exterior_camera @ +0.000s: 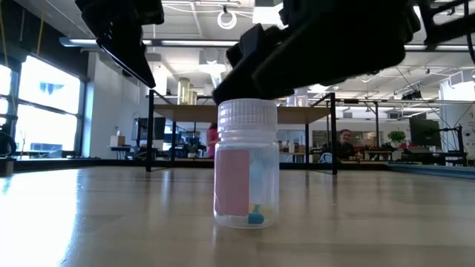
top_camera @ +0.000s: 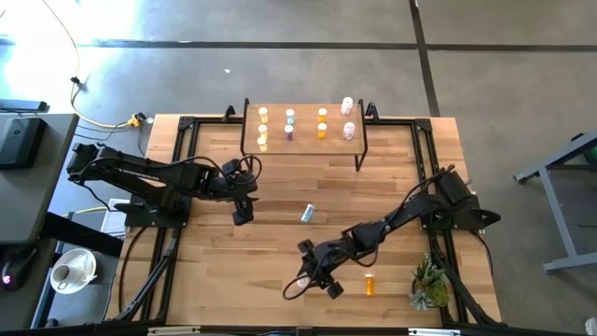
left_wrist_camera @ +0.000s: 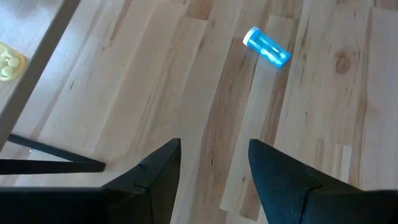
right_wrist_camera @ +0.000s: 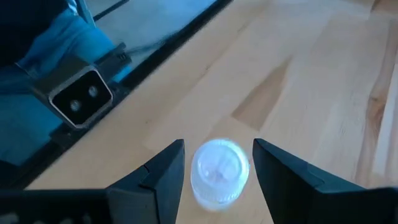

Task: Pick and place medicine bottles onto shelf by color
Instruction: Put the transparent pill bottle on the shelf aligned with the other transparent pill bottles

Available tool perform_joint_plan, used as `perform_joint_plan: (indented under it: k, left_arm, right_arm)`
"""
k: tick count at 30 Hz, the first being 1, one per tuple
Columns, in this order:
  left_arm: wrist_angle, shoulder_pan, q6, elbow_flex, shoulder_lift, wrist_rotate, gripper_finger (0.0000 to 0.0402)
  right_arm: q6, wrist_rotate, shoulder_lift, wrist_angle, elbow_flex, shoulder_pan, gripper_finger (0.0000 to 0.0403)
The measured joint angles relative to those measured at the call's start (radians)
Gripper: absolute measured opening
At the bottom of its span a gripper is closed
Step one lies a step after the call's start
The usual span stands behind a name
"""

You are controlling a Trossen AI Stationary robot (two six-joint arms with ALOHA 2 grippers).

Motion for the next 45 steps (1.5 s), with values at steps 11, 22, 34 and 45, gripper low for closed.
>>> perform_joint_plan:
  k: [11, 22, 34, 45]
  left_arm:
    - [0.003, 0.0, 0.0, 0.0, 0.0, 0.0, 0.0179]
    - [0.003, 0.0, 0.002, 0.0, 0.0, 0.0, 0.0179]
    - [0.002, 0.0, 0.003, 0.001, 0.0, 0.0, 0.0179]
    - [0.003, -0.001, 0.003, 0.001, 0.0, 0.0, 0.0179]
  right_arm:
    - [0.001, -0.001, 0.046, 0.013, 0.0, 0.0, 0.0181]
    - [0.007, -0.002, 0.045, 0.024, 0.0, 0.0, 0.0116]
    - [-0.112, 0.356, -0.142, -0.18, 0.0, -0.001, 0.0116]
    - [-0.206, 0.707, -0.404, -0.381, 0.0, -0.046, 0.0127]
